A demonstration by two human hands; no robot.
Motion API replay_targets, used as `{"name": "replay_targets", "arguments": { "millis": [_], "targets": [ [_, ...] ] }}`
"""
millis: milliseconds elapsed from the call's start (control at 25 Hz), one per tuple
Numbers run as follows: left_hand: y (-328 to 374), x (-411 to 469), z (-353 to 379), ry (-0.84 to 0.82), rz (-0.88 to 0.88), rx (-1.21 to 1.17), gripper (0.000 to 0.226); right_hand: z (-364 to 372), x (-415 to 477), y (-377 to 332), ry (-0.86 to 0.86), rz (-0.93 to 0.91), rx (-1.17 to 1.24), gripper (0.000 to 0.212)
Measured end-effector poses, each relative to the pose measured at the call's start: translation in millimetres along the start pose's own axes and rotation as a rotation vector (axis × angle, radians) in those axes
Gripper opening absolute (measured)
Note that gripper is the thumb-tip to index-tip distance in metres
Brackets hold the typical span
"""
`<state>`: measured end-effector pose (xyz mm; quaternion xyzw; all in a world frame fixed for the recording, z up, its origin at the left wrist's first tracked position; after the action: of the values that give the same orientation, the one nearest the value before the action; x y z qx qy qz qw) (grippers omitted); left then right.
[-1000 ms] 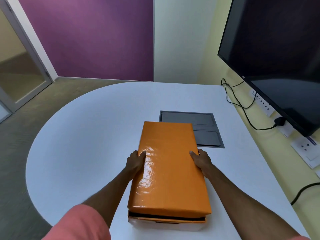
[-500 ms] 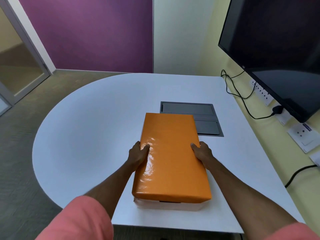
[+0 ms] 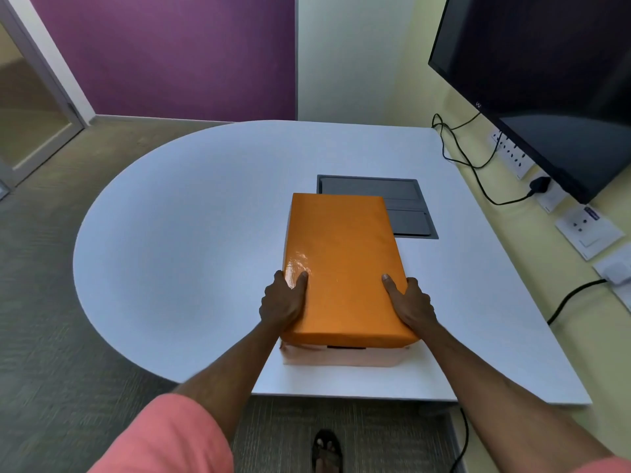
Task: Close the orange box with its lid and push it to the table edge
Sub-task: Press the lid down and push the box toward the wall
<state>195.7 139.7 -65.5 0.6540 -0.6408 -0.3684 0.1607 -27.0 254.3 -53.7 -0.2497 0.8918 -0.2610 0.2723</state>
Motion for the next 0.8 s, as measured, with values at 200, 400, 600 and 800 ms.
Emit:
{"name": "replay_targets", "arguments": {
  "millis": [200,400,600,800],
  "targets": [
    [-11,-7,4,0.049,0.067,0.001,0.064,6,-10,6,0.035,-0.041,-0.015,0.074],
    [-15,-8,7,0.107,0.113,-0.004,0.063,11,-12,8,0.076,-0.060,-0.052,0.073],
    [-21,-7,12,0.143,0.132,-0.013,0.061,16,-11,10,0.114,-0.087,-0.066,0.072],
    [-22,-6,10,0.097,0.128,-0.011,0.063,14,-11,9,0.108,-0.091,-0.151,0.074]
  ]
}}
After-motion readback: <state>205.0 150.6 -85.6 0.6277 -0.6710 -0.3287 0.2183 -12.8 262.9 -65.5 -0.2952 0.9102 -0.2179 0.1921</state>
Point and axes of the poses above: each hand's wrist, its own x-axis towards the middle knuckle, its own z-axis out of the palm, y = z × x, the point moved 1 cm from there along x, towards the middle knuckle, and after that the axes turned 4 degrees about y, right-handed, at the moved point
